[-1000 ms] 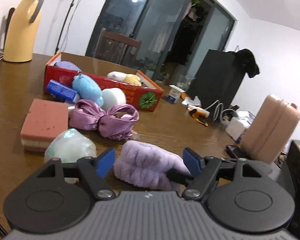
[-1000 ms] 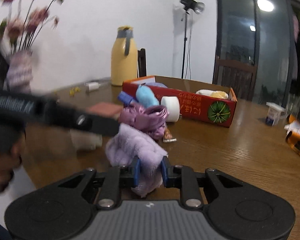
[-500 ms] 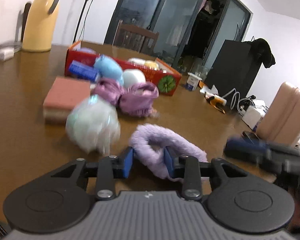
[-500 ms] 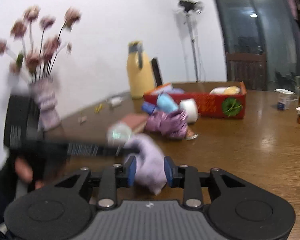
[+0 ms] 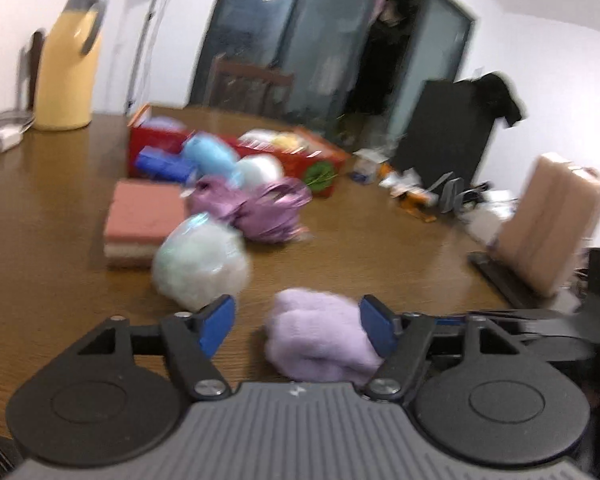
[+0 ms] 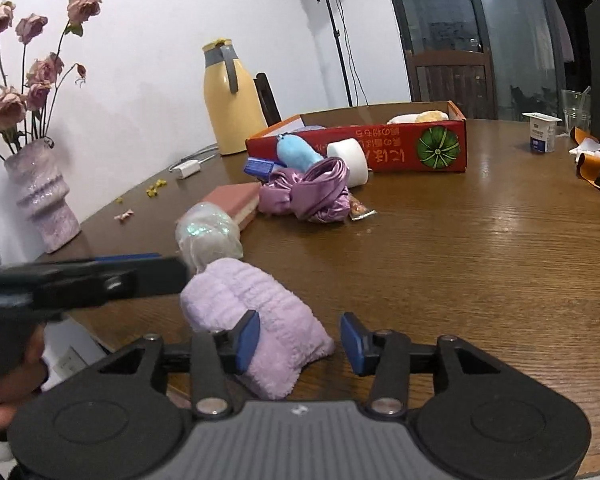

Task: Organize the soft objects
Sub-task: 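Carry the headband into the box and open both grippers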

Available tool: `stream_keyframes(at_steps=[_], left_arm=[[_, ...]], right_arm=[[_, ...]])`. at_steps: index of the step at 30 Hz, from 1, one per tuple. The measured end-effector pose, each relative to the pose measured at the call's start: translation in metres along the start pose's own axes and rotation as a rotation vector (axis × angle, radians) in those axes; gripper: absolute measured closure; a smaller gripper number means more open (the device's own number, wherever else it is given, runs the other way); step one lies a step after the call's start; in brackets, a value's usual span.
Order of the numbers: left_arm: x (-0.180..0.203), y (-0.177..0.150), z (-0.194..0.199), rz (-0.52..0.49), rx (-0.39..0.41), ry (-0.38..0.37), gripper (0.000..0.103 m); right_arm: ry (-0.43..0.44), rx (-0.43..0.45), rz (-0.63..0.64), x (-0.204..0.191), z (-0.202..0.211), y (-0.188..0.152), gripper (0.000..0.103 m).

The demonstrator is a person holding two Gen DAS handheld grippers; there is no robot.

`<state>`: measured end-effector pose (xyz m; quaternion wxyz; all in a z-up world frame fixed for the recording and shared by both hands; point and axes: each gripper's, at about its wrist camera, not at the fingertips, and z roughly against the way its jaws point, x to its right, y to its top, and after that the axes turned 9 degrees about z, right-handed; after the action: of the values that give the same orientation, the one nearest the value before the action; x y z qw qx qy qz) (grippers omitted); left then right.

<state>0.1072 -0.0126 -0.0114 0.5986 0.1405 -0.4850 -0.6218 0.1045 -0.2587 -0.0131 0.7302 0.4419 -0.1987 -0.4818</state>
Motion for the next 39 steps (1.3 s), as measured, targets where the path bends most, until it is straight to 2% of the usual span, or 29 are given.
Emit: stream_keyframes(at_steps=[1, 2, 4, 7, 9, 12, 13, 16, 18, 20, 22, 24, 27, 31, 36, 39], left_arm=[[-0.004, 0.000, -0.006, 0.018, -0.027, 0.008, 0.056], [-0.007, 0.000, -0.012, 0.042, -0.050, -0.003, 0.059], [-0.010, -0.002, -0.015, 0.076, -0.069, -0.036, 0.074], [-0.011, -0.005, -0.015, 0.088, -0.079, -0.041, 0.074], [-0.013, -0.007, -0.015, 0.108, -0.087, -0.048, 0.074], [-0.016, -0.005, -0.018, 0.142, -0.100, -0.060, 0.074], [-0.016, -0.002, -0.018, 0.152, -0.101, -0.065, 0.077], [-0.010, 0.011, -0.009, 0.150, -0.043, -0.099, 0.081], [0.004, 0.036, -0.003, 0.104, 0.020, -0.134, 0.081], [0.014, 0.072, -0.006, 0.078, 0.076, -0.179, 0.081], [0.020, 0.114, -0.023, 0.075, 0.084, -0.206, 0.081], [0.024, 0.158, -0.057, 0.099, 0.085, -0.212, 0.081], [0.029, 0.204, -0.121, 0.122, 0.068, -0.155, 0.081], [0.027, 0.231, -0.202, 0.159, 0.003, -0.059, 0.081], [0.011, 0.228, -0.265, 0.198, -0.108, 0.001, 0.081], [0.004, 0.220, -0.285, 0.213, -0.196, 0.010, 0.080]], right_arm=[[0.001, -0.001, -0.009, 0.001, 0.001, 0.000, 0.059], [0.005, 0.001, -0.023, 0.002, 0.001, 0.000, 0.059], [0.032, -0.002, -0.072, 0.007, -0.003, 0.000, 0.059], [0.089, 0.001, -0.190, 0.021, -0.008, -0.003, 0.061], [0.125, -0.002, -0.234, 0.025, -0.012, -0.004, 0.071], [0.137, -0.001, -0.227, 0.024, -0.014, -0.001, 0.080], [0.135, 0.003, -0.228, 0.025, -0.015, 0.001, 0.081], [0.123, 0.025, -0.212, 0.027, -0.012, 0.014, 0.084], [0.111, 0.072, -0.164, 0.030, -0.005, 0.037, 0.084], [0.094, 0.140, -0.077, 0.036, 0.005, 0.075, 0.084], [0.048, 0.185, 0.033, 0.044, 0.006, 0.122, 0.084], [-0.006, 0.201, 0.136, 0.058, -0.006, 0.166, 0.084], [-0.051, 0.123, 0.189, 0.096, -0.058, 0.229, 0.083], [-0.100, -0.043, 0.189, 0.139, -0.139, 0.270, 0.083], [-0.143, -0.197, 0.218, 0.165, -0.211, 0.271, 0.083], [-0.172, -0.245, 0.229, 0.170, -0.231, 0.258, 0.082]])
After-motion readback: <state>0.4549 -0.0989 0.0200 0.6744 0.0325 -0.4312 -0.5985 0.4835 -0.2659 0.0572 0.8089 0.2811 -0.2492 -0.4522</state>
